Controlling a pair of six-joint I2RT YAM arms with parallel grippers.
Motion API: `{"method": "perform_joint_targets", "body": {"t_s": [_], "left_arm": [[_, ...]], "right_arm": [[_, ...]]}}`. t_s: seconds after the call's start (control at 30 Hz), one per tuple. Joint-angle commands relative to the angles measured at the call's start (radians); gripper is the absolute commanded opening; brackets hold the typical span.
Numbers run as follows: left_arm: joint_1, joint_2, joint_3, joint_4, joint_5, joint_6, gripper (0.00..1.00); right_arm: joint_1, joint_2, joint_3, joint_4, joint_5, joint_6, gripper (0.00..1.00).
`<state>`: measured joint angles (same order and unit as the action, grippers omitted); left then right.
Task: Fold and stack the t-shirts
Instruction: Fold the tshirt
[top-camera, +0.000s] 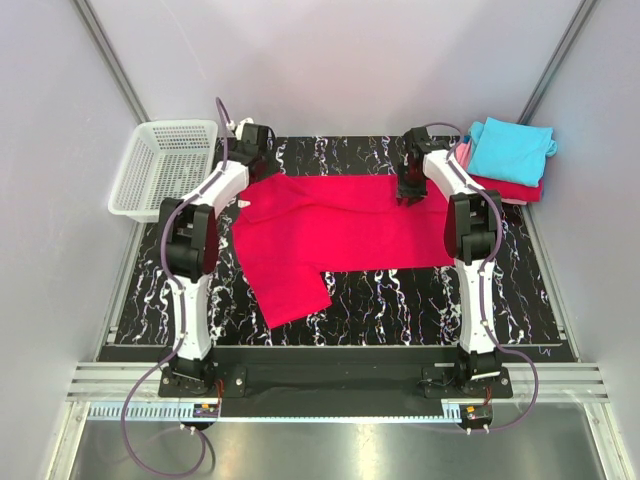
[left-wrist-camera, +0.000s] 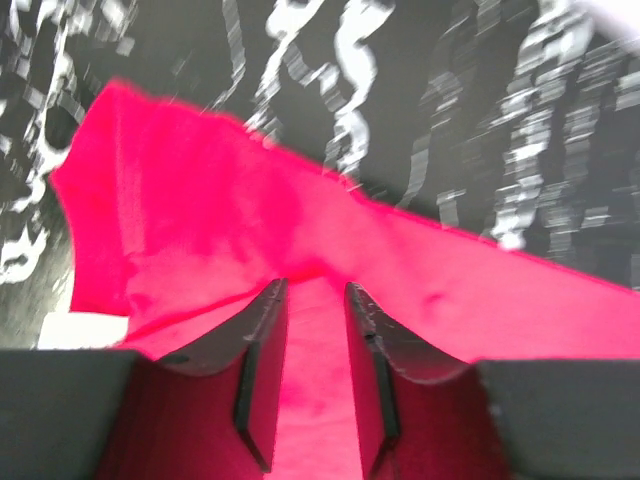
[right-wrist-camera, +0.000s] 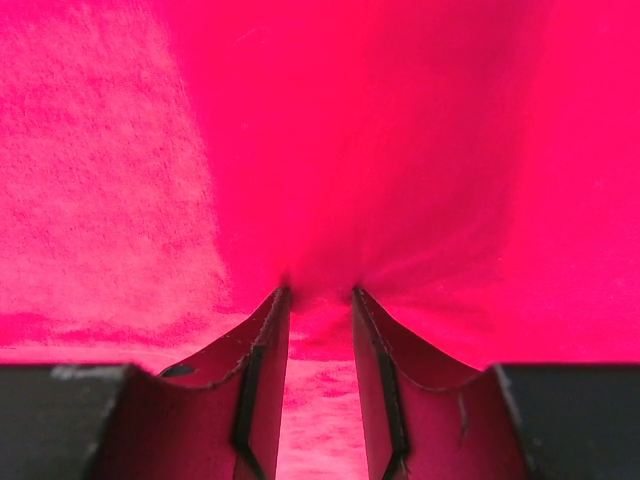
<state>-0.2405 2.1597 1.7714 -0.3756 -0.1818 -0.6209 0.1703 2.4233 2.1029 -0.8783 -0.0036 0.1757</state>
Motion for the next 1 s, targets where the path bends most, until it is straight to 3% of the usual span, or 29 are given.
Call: {"method": "perform_joint_targets", "body": {"t_s": [0.0,0.23,0.97], "left_arm": [[0.000,-0.029,0.040,0.064,0.051,0.006,0.35],[-0.006,0.086,0.189,-0.092,0.102,-0.029,0.38],[-0.037,0.189,0.235,-0.163,0.091,-0.053,0.34]], "right_arm": [[0.015,-0.073,-0.018,-0.002,-0.030,0.005,0.38],[0.015,-0.076,-0.029,-0.002,-0.012,0.001,0.38],[0.014,-0.058,-0.041,0.002,0.027,-0.010,0.36]]}}
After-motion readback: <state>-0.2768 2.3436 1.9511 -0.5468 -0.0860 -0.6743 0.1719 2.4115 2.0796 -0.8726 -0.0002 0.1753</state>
